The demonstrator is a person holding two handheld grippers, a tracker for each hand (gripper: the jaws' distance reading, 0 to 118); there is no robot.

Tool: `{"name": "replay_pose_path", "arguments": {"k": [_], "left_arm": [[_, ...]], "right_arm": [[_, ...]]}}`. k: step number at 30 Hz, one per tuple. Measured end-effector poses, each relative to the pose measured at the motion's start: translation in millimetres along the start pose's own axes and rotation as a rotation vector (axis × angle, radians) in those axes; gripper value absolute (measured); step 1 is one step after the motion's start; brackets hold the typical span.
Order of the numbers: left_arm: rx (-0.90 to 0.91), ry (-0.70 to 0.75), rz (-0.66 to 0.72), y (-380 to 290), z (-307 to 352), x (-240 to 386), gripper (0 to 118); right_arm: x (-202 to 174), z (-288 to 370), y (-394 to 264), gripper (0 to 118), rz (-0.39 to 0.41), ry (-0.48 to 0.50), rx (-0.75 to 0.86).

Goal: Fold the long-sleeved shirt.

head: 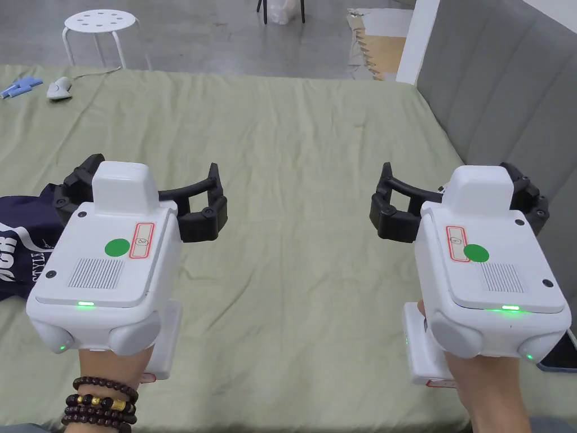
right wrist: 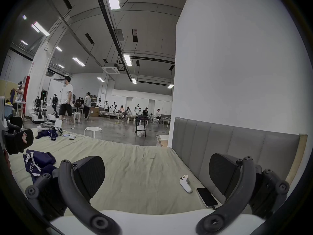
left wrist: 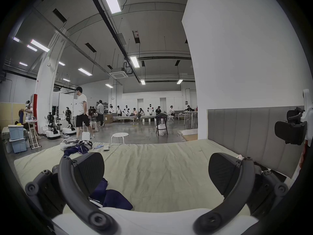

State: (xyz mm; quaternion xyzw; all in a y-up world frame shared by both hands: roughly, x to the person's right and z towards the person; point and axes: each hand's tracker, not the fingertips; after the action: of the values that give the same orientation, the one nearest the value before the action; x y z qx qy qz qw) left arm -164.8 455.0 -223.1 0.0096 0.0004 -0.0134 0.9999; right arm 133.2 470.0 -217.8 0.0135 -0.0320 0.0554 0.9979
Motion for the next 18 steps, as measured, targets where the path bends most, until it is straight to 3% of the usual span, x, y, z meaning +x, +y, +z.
{"name": "replay_pose_path", "arguments": {"k": [10,18], "left_arm": [[0.015,-0.008,0.005,0.2,1.8,0.5,111],[0.005,-0.005,0.018,1.1,1.2,-0.9,111]], "right_arm": [[1.9,0.8,-1.0,118,-0.003,-0.044,0.003],[2.8,1.2,0.5,118,-0.019,-0.021,0.006]]}}
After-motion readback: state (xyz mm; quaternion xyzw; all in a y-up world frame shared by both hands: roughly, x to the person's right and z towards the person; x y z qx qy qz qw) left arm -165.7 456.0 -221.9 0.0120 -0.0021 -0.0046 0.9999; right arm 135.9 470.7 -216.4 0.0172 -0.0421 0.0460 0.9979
